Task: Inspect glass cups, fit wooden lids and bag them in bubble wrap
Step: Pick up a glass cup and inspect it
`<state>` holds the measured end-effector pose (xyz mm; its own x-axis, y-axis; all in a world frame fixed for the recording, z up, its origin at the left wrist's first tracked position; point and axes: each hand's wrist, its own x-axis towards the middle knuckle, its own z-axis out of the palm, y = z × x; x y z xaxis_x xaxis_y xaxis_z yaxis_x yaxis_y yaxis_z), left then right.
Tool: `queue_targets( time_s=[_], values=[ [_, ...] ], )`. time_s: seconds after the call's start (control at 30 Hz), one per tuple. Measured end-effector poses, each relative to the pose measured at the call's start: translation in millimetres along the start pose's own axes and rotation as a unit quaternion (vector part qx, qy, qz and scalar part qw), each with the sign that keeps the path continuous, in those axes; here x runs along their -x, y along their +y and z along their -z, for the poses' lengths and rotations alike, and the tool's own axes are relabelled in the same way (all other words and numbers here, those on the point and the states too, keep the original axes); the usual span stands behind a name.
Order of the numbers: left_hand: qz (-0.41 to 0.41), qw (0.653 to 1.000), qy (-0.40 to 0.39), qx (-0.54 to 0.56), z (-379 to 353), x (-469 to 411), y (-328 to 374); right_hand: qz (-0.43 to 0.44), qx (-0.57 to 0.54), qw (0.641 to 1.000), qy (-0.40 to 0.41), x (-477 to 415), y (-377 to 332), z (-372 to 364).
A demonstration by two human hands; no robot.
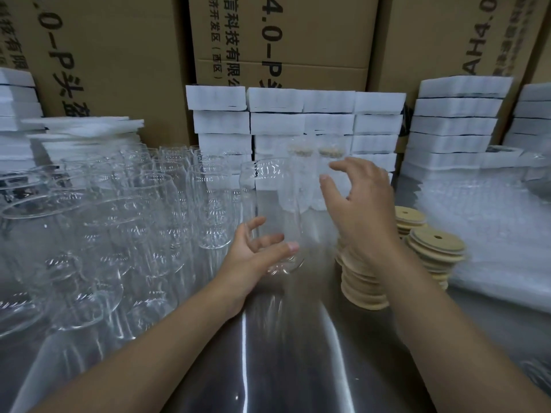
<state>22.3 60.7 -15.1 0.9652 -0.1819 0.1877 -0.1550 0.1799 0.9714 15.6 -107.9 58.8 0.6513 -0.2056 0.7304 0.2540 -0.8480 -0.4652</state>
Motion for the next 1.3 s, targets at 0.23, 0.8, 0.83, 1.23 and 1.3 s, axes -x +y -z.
queue_targets(
  time_s=[0.23, 0.8, 0.83, 1.23, 1.3],
  values=[
    [-0.013, 1.0, 0.006, -0.022, 1.2, -1.7, -2.5, -0.138, 0.301, 0.921, -0.205, -16.4, 27.8, 3.1],
    [-0.073, 0.977, 0.02, -0.198, 4.9, -5.6, -9.9, -0.098, -0.335, 0.937, 0.022, -5.2, 4.2, 11.7],
    [-0.074, 0.977, 0.018, -0.201, 5.0, -5.7, -9.8, -0.096, -0.372, 0.923, 0.02, -4.5, 2.5, 12.2],
    [-0.078, 0.975, 0.011, -0.209, 1.9, -2.4, -7.2, -0.058, -0.419, 0.897, -0.131, 7.6, -11.8, 3.4],
    [-0.078, 0.976, 0.006, -0.204, 1.9, -1.8, -7.7, -0.039, -0.411, 0.898, -0.151, 8.9, -12.3, 2.6]
  ],
)
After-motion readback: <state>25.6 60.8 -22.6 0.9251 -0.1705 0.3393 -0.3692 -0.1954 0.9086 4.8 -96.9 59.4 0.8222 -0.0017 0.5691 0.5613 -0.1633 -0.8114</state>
